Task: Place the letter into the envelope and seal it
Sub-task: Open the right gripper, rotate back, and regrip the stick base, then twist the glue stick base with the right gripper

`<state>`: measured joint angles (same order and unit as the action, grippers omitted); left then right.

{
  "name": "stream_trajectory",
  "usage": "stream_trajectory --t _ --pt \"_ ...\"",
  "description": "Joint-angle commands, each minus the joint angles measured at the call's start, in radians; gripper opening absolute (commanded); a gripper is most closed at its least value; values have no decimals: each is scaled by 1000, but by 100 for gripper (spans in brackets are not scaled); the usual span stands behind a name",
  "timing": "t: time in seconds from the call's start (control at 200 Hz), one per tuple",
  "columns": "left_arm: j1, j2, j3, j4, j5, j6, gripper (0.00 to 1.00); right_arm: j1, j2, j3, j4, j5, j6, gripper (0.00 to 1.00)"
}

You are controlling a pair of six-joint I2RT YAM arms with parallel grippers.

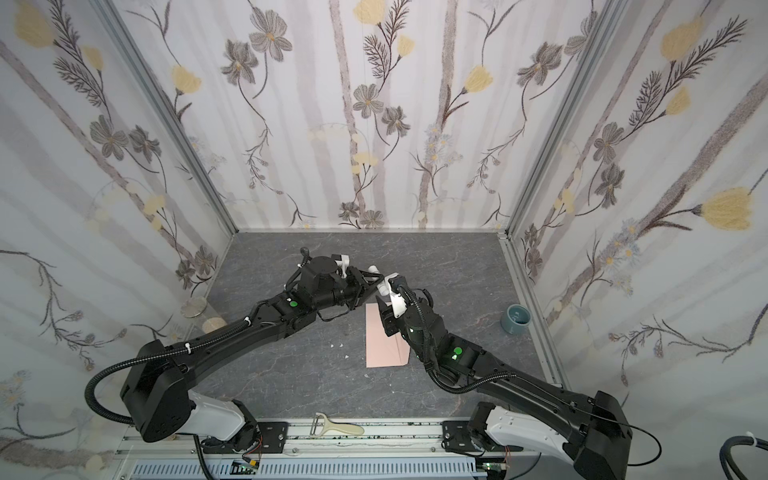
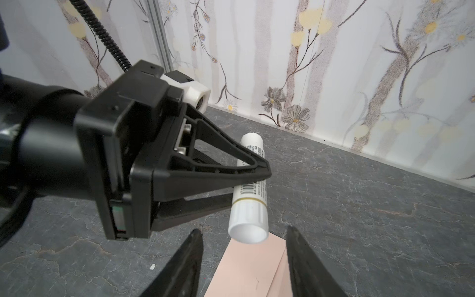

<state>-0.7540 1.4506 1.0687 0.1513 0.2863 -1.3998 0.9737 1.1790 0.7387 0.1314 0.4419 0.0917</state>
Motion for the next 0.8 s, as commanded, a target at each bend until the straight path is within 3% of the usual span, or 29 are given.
stream_trajectory --t 0.0,0.22,0.485,0.615,0.794 --pt "-1 -13 13 9 17 -15 0 -3 11 8 8 17 -47 49" --pt "-13 -18 19 8 19 -17 0 -19 18 8 31 -5 -47 38" --pt "-24 -28 15 10 17 -20 0 -36 15 41 51 -38 -43 37" --pt "-27 -31 13 10 12 -22 0 -46 13 42 51 -52 -40 32" --pt "-27 -38 13 10 -1 -18 0 -56 5 38 29 -83 -21 45"
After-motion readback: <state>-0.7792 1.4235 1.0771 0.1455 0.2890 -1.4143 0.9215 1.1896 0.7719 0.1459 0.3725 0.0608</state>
